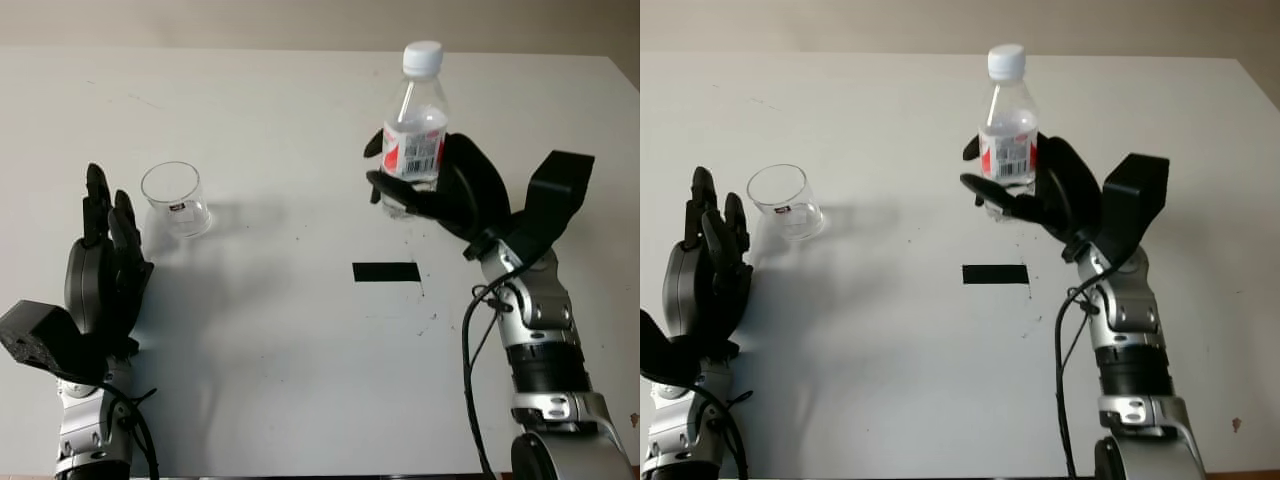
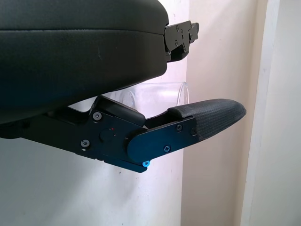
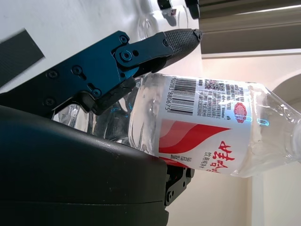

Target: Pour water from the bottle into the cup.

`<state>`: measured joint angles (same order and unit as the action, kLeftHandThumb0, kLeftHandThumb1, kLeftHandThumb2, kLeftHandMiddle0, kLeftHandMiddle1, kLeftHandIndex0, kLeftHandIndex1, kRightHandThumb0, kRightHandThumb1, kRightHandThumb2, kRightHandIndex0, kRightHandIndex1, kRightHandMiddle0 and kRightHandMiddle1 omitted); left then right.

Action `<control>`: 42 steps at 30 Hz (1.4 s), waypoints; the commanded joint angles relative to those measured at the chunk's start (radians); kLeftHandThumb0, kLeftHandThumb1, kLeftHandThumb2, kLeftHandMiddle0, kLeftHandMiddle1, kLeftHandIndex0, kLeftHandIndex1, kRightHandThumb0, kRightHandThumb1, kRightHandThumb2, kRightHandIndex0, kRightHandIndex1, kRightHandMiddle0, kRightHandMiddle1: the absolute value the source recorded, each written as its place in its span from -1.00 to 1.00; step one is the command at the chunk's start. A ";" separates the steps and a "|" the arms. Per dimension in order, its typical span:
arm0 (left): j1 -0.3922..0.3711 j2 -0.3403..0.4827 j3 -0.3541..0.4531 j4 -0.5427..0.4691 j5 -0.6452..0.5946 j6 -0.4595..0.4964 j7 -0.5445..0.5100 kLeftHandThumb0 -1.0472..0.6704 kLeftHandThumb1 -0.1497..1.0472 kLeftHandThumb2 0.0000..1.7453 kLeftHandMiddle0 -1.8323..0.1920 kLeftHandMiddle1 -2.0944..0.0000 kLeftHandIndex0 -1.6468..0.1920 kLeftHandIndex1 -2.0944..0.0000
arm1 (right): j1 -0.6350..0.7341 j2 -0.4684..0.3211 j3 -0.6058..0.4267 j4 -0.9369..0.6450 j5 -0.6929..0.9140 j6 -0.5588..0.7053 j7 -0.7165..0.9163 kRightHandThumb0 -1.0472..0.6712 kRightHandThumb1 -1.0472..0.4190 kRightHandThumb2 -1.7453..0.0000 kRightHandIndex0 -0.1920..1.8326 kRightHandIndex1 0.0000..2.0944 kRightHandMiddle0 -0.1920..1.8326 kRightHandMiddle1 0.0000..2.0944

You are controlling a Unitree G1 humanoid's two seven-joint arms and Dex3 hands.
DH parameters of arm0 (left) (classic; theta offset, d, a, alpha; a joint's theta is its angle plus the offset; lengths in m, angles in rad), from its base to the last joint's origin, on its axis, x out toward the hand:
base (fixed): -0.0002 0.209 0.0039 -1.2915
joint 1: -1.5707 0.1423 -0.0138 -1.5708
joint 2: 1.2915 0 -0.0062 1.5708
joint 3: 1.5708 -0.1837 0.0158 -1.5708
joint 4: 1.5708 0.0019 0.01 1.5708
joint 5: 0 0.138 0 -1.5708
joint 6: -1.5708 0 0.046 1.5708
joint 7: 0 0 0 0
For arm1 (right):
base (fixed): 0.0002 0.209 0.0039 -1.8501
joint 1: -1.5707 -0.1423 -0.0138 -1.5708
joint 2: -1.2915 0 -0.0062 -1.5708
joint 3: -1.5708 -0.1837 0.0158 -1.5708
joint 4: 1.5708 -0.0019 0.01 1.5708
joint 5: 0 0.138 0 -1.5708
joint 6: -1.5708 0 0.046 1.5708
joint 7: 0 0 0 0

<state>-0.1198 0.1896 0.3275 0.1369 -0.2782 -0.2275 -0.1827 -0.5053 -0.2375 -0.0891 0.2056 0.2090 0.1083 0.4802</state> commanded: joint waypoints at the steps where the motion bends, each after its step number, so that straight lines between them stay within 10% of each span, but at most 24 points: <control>1: 0.040 -0.006 0.004 0.010 -0.010 0.006 -0.006 -0.67 1.00 -0.13 1.00 0.97 1.00 1.00 | 0.042 0.023 0.015 -0.061 0.013 0.015 -0.011 0.06 -1.00 0.58 0.53 1.00 0.30 1.00; 13: 0.052 0.000 0.013 -0.001 -0.016 0.009 -0.006 -0.64 1.00 -0.12 1.00 0.95 1.00 1.00 | 0.209 0.140 0.058 -0.138 0.050 0.110 -0.126 -0.01 -1.00 0.49 0.99 1.00 0.66 1.00; 24: 0.049 0.012 0.019 0.002 -0.028 0.019 -0.014 -0.68 1.00 -0.14 1.00 0.96 1.00 1.00 | 0.266 0.156 0.090 -0.096 -0.032 -0.020 -0.171 -0.04 -1.00 0.53 0.53 1.00 0.60 1.00; 38: 0.042 0.014 0.030 0.012 -0.028 0.015 -0.020 -0.66 1.00 -0.14 0.98 0.95 1.00 1.00 | 0.233 0.138 0.096 0.082 -0.211 -0.418 -0.281 -0.04 -1.00 0.52 0.50 1.00 0.57 1.00; 42: 0.044 0.017 0.030 0.006 -0.029 0.028 -0.021 -0.66 1.00 -0.14 1.00 0.96 1.00 1.00 | 0.228 0.123 0.108 0.113 -0.267 -0.471 -0.314 -0.05 -1.00 0.55 0.31 1.00 -0.12 1.00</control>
<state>-0.0996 0.2055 0.3557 0.1299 -0.3026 -0.2076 -0.1991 -0.2735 -0.1053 0.0155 0.3082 -0.0475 -0.3423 0.1730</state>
